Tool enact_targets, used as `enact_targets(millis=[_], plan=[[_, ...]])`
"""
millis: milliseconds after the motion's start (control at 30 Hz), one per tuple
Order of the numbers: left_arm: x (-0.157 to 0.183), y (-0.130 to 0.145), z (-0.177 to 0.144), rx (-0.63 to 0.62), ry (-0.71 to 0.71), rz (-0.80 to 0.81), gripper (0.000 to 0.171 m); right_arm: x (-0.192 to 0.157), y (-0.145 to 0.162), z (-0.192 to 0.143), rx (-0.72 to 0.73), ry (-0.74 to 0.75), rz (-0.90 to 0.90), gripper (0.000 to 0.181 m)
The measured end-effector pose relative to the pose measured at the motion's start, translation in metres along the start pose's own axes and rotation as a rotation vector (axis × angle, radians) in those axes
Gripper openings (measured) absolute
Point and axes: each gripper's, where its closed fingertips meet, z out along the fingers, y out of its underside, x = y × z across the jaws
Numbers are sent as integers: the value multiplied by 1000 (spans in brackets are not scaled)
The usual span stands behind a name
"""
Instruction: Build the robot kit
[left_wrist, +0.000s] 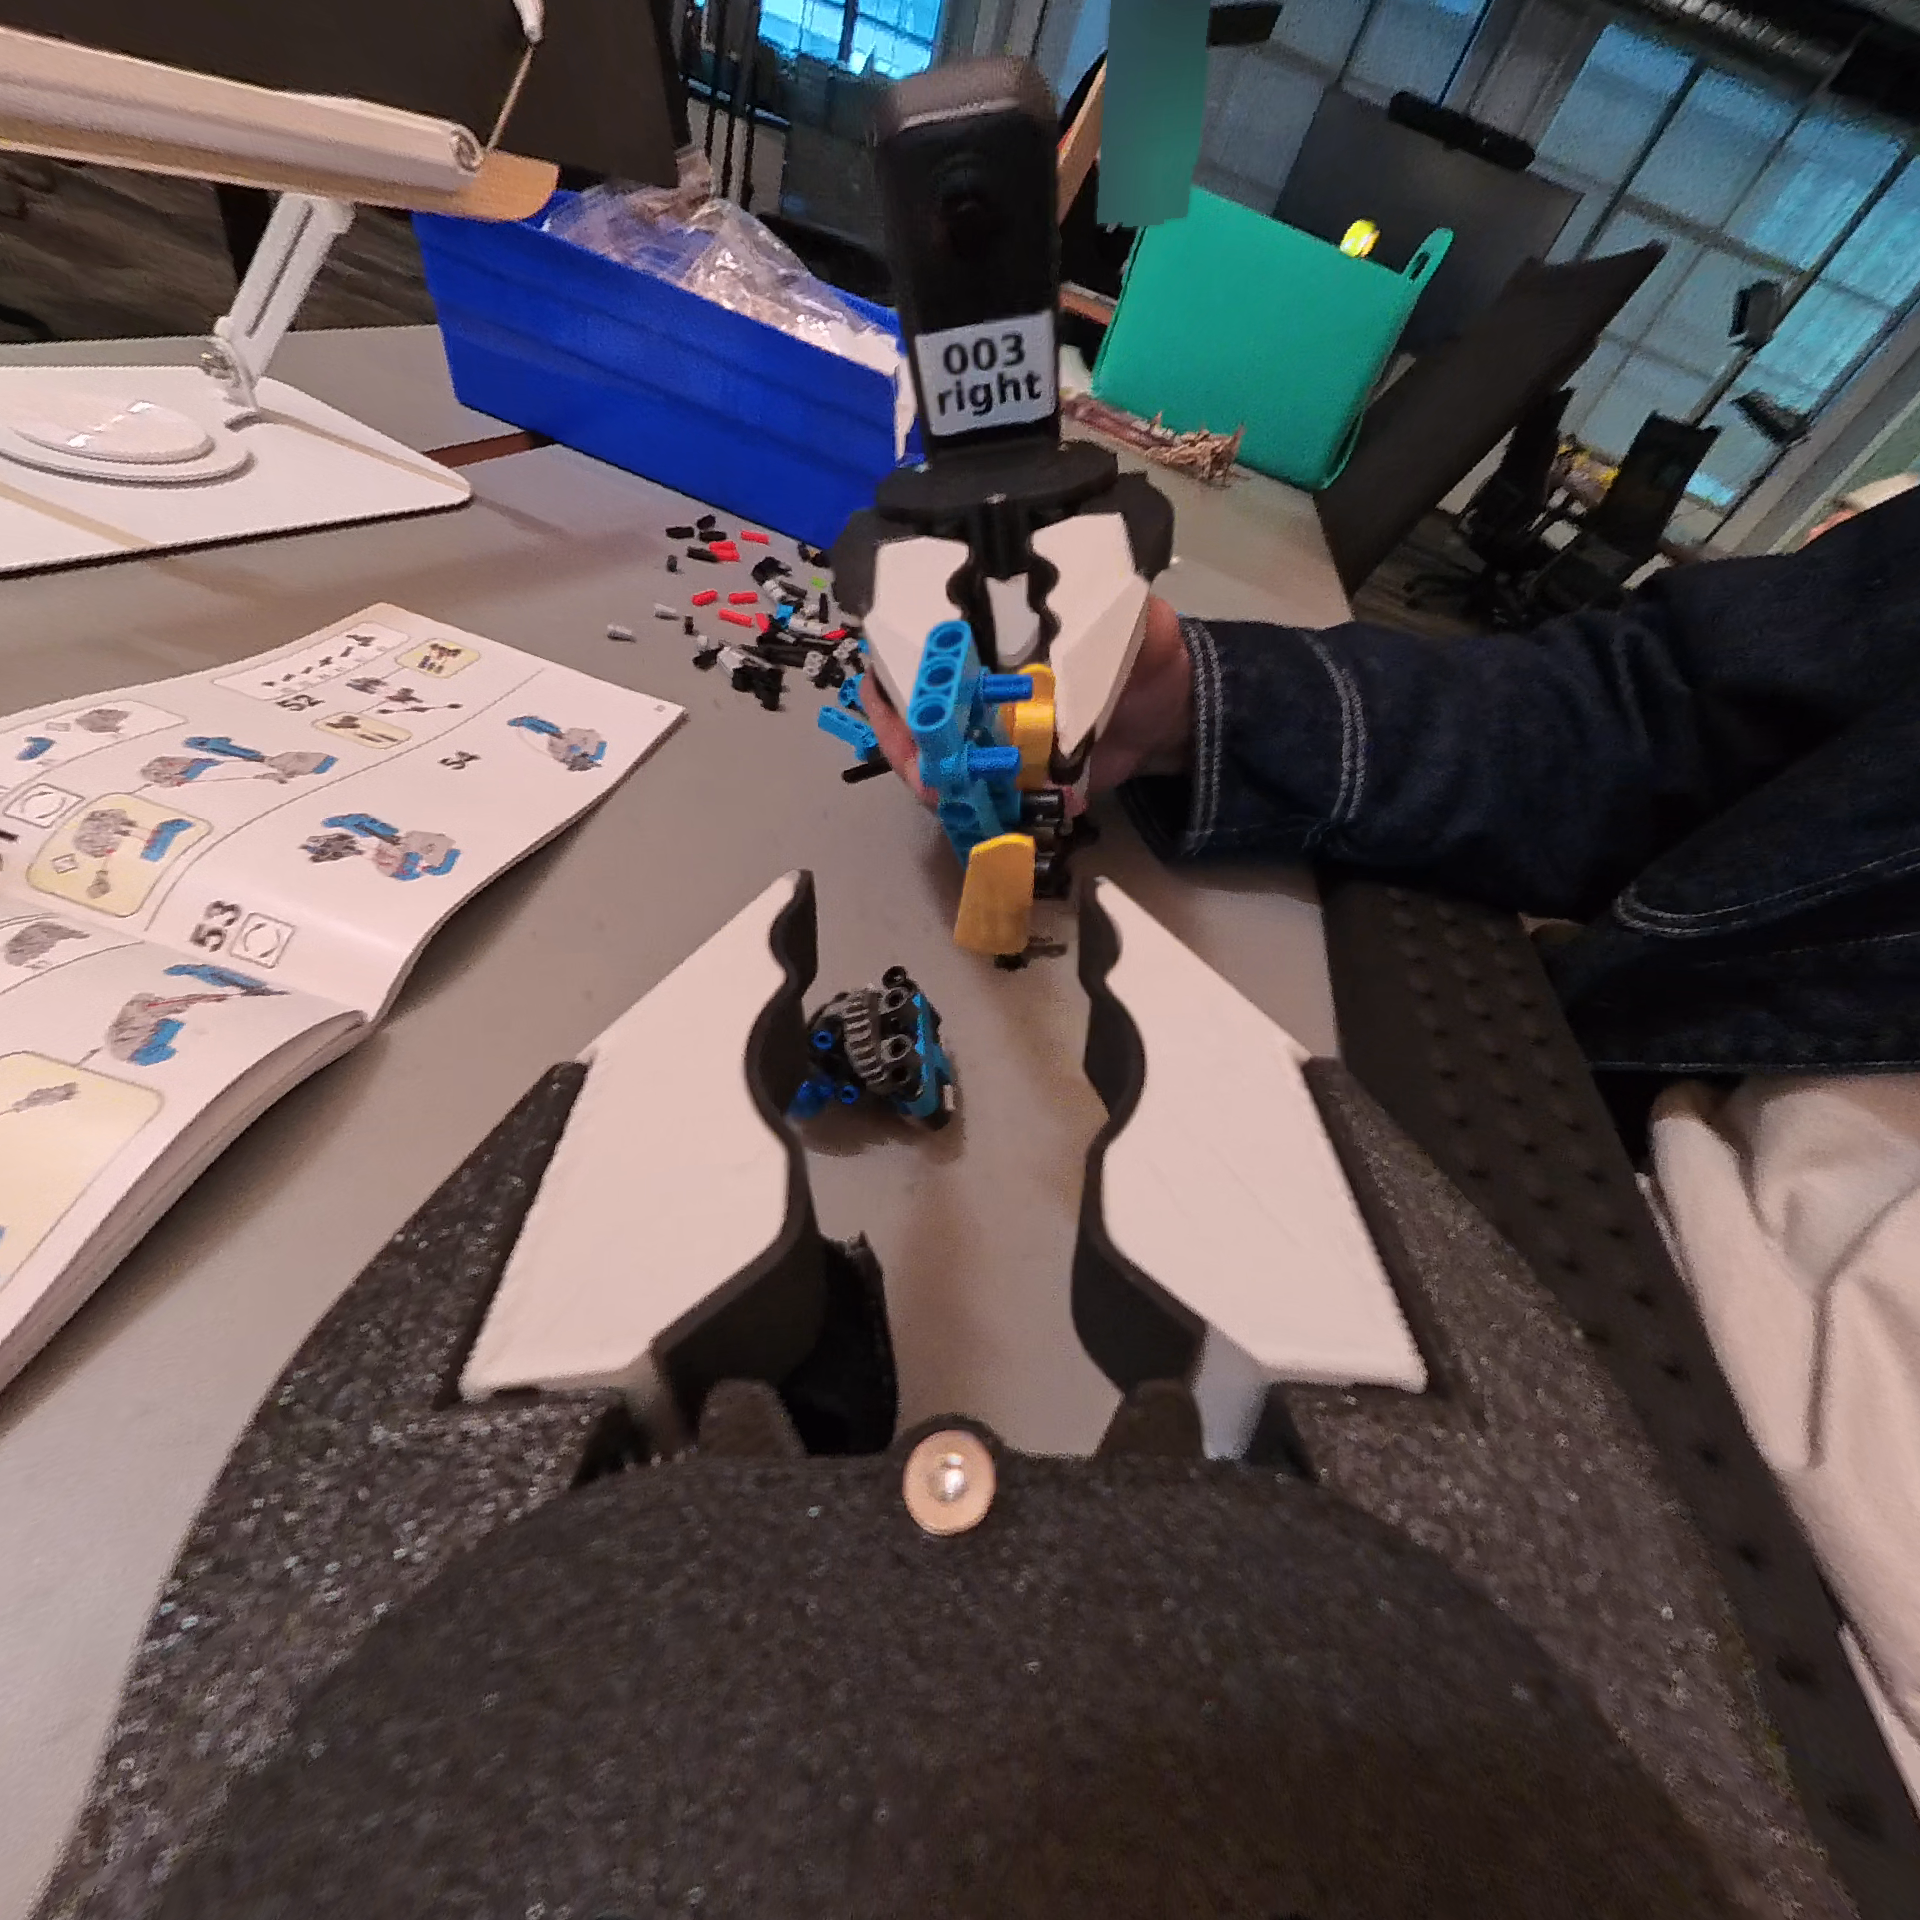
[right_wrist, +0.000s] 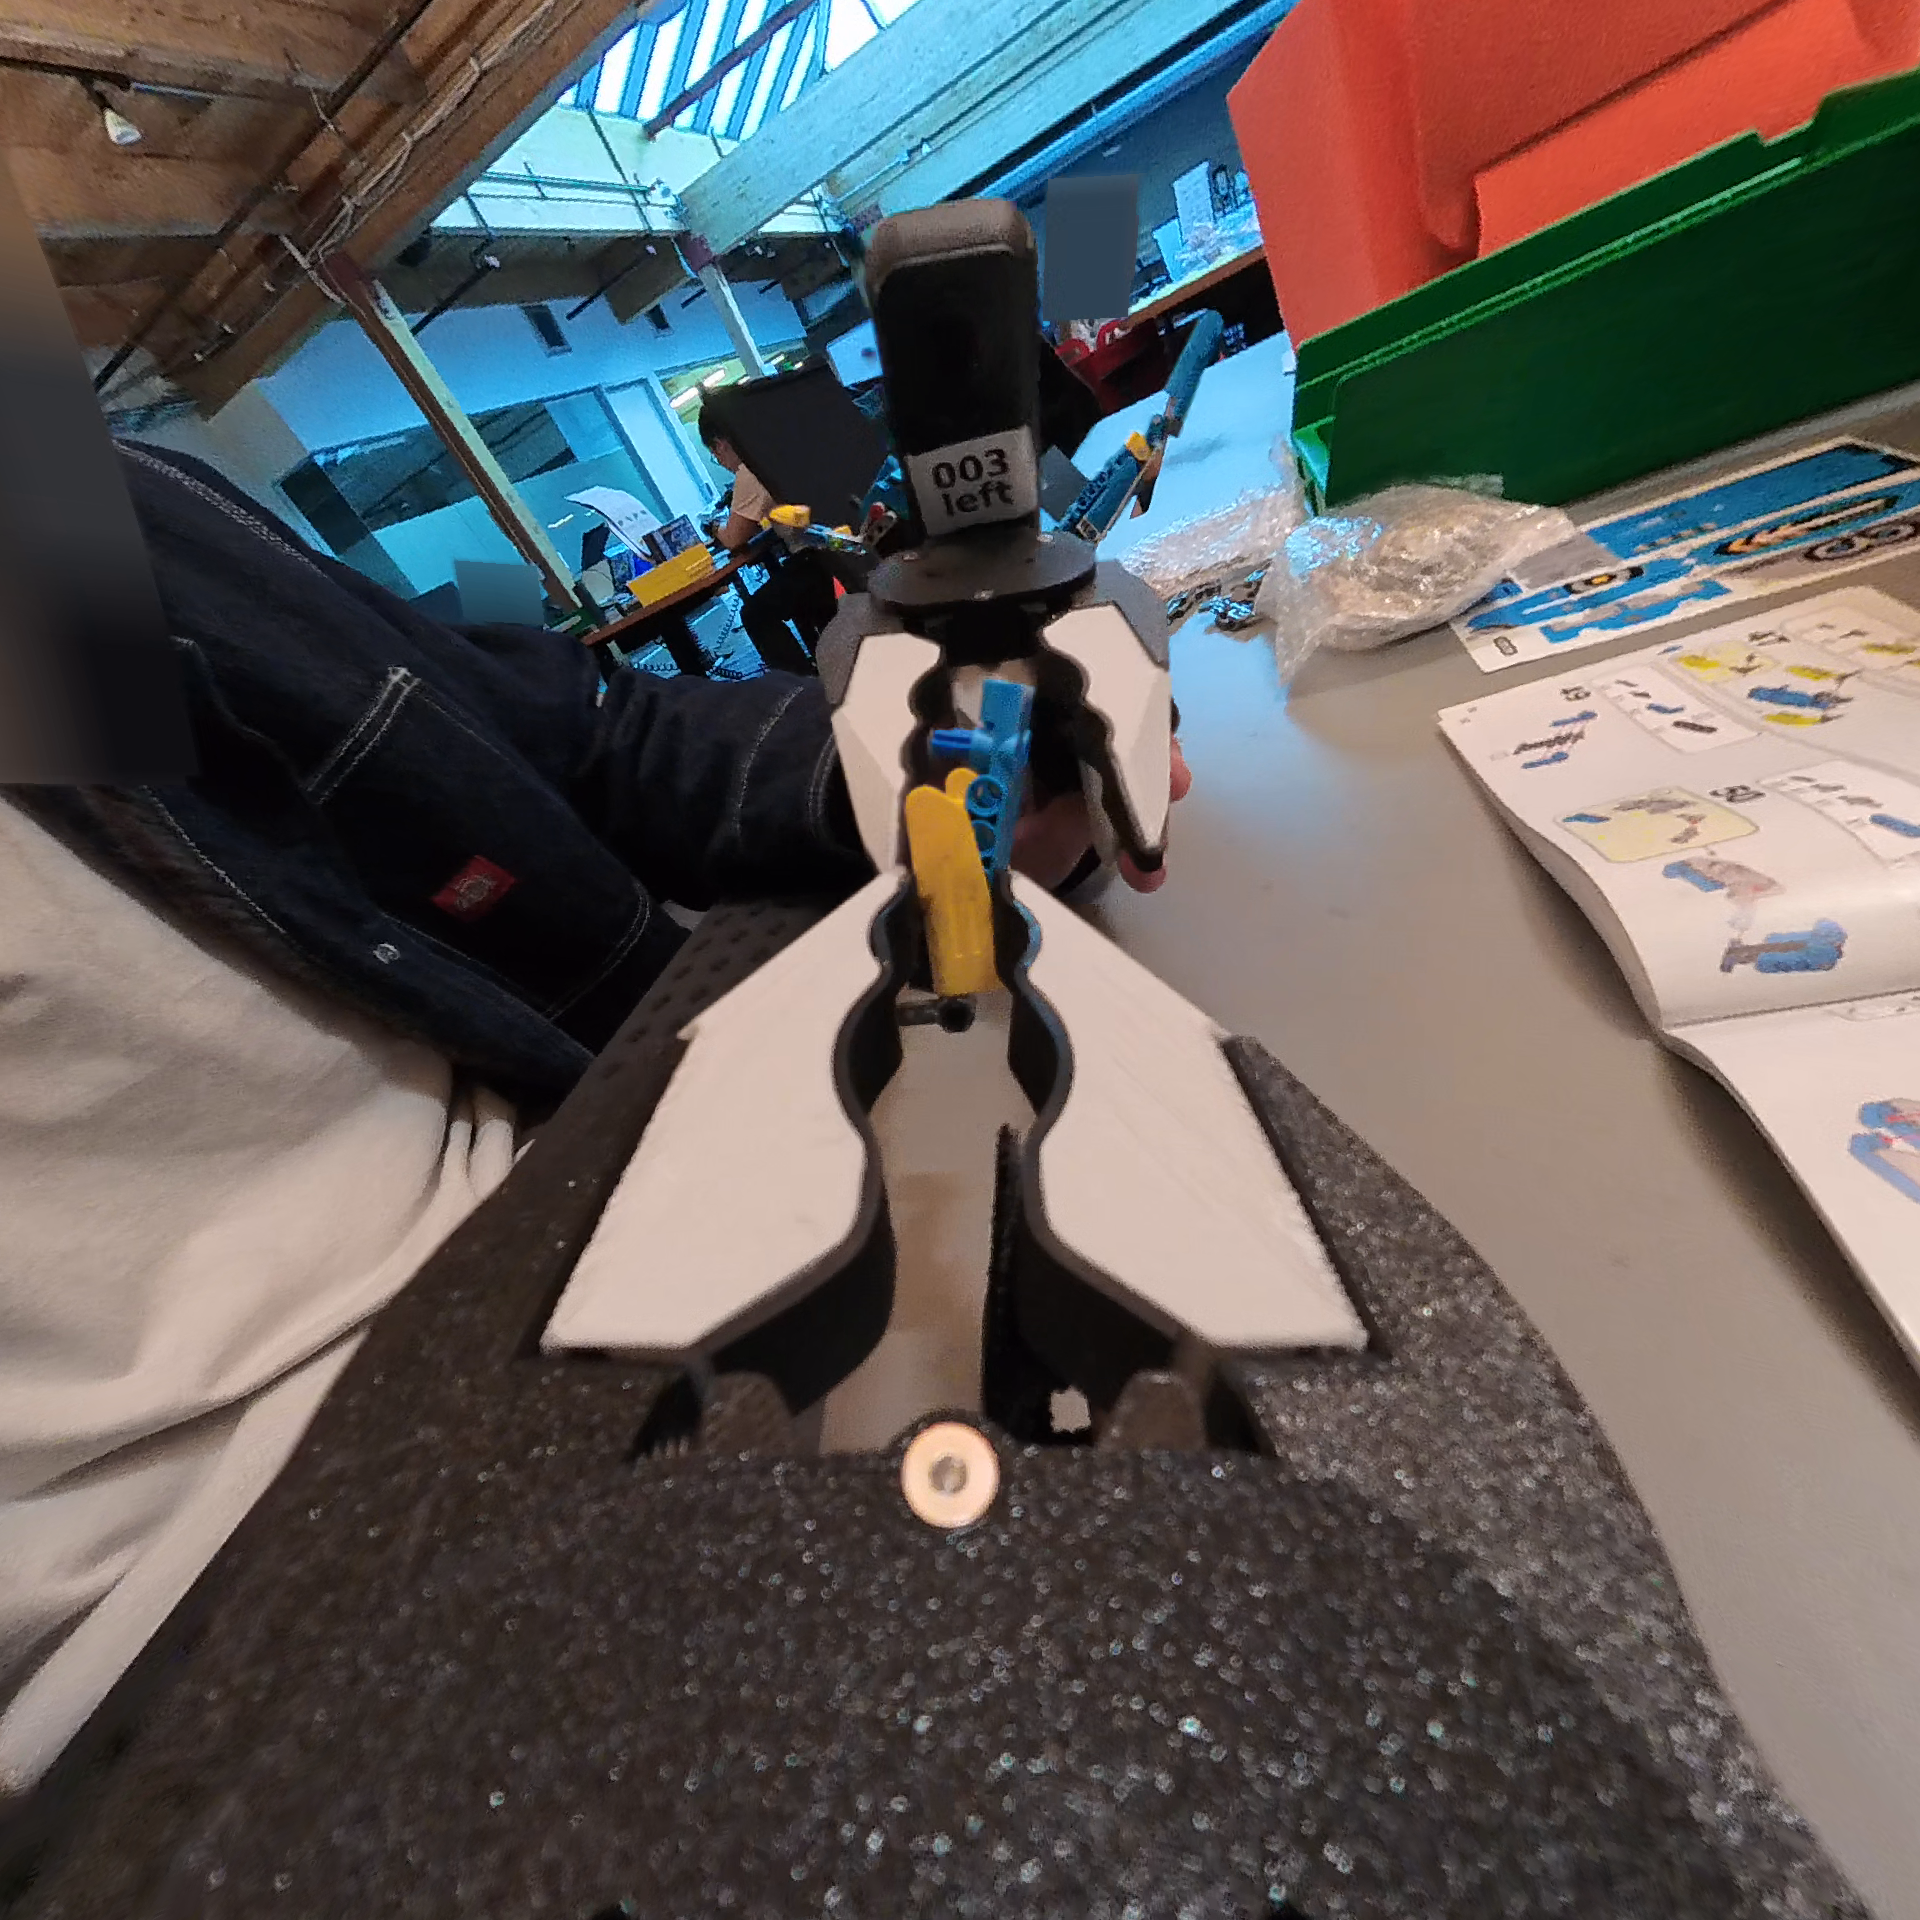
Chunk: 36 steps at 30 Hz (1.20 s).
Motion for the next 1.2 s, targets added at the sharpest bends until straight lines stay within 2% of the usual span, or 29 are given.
enact_targets(millis=[67,167,500,633,800,933,1200], plan=[[7,-4,0,24,44,-21,48,0,-2,2,13,17,-16,13],[14,-8,-2,48,73,19,18,-4,-2,5,15,-2,-15,14],[18,-11,-7,74,115,2,15,1,2,7,-17,65,-40,14],[26,-17,-10,112,156,20,15,-9,-5,11,54,-23,32,14],[32,-2,-1,35,139,98,15,-18,0,16,24,-46,-14,13],[30,-4,0,26,142,58,16,-14,0,13,-6,-19,-11,12],[27,-15,-7,96,201,-82,13,-16,-1,16,-16,3,-50,11]])
